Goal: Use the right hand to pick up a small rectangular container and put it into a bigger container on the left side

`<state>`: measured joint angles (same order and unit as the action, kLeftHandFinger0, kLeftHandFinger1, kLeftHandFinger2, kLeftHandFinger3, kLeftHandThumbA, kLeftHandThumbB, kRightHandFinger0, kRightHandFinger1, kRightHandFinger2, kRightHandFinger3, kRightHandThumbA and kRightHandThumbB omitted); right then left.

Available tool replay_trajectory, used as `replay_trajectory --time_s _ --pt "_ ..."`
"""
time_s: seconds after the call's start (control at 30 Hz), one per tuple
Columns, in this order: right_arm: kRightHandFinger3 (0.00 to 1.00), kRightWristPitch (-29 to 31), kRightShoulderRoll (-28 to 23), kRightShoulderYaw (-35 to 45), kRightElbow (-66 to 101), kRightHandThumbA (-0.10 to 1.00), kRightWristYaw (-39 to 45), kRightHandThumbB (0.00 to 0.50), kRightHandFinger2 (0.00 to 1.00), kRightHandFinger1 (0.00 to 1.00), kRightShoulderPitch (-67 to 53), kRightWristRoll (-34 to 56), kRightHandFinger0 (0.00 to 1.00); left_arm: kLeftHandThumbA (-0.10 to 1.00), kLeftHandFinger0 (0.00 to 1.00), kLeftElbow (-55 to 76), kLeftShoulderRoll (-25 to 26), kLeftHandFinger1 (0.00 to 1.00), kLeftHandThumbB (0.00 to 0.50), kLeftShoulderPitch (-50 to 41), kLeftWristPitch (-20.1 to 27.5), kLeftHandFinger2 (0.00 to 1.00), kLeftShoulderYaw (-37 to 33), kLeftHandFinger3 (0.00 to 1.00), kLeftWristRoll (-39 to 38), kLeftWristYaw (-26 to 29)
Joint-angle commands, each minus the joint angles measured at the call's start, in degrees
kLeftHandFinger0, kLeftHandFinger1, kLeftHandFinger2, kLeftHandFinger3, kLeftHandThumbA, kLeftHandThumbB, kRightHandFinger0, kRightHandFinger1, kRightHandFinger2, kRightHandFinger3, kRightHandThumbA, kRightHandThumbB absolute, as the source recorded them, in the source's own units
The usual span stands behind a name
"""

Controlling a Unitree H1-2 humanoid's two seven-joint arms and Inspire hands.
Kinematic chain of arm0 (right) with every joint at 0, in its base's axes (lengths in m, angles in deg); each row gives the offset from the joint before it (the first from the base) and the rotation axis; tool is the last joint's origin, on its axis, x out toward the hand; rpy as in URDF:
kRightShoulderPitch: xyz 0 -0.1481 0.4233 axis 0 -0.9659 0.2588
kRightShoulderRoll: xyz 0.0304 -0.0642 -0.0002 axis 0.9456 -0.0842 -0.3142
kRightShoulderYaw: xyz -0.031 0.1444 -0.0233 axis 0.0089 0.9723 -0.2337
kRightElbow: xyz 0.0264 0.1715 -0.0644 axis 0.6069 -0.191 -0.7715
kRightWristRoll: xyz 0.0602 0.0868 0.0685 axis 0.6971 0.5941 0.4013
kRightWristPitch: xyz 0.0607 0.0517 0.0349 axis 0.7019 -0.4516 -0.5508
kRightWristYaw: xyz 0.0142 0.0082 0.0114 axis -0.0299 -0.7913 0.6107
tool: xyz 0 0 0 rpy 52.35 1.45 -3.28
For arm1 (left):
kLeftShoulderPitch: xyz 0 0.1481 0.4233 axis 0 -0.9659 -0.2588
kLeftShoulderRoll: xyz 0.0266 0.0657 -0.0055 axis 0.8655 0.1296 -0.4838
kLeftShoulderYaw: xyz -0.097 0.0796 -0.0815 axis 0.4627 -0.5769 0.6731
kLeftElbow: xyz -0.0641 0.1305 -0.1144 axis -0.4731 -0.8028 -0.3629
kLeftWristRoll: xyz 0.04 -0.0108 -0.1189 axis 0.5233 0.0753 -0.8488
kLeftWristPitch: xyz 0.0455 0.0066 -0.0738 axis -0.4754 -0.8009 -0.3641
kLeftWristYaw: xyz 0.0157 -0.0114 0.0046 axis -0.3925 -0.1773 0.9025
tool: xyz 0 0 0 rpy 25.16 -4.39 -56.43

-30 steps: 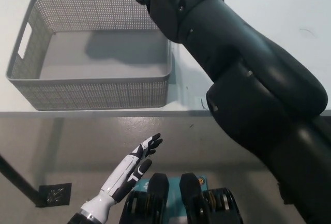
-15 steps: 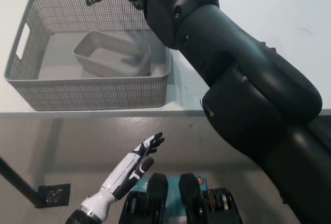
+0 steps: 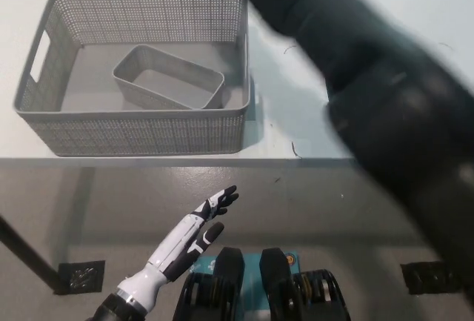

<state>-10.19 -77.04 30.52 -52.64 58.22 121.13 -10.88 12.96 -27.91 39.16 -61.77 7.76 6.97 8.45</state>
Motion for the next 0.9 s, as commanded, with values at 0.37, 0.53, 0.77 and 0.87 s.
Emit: replay_trajectory --time_s 0.37,0.53,0.77,0.87 --pt "1.00 9.7 -25.9 14.0 33.8 1.00 8.4 0.434 1.00 1.00 -14.1 14.0 1.00 1.00 1.00 1.1 0.1 1.00 0.369 1.6 0.7 1.00 2.3 1.00 -1.0 0.8" --pt "1.00 0.6 -28.6 21.5 66.9 1.00 12.2 0.392 1.00 1.00 -34.7 26.7 1.00 1.00 1.00 1.6 0.1 1.00 0.395 2.0 -0.1 1.00 3.6 1.00 -1.9 1.4" --pt "1.00 0.5 -22.2 24.5 99.9 1.00 4.0 0.369 1.00 1.00 -61.4 40.2 1.00 1.00 1.00 0.4 -0.6 1.00 0.363 2.9 1.9 1.00 4.9 1.00 -2.6 2.7" --pt "1.00 3.4 -17.9 20.3 110.7 1.00 -0.7 0.441 1.00 1.00 -71.7 39.8 1.00 1.00 1.00 -0.1 -1.0 1.00 0.362 2.8 2.4 1.00 5.2 1.00 -2.8 3.1"
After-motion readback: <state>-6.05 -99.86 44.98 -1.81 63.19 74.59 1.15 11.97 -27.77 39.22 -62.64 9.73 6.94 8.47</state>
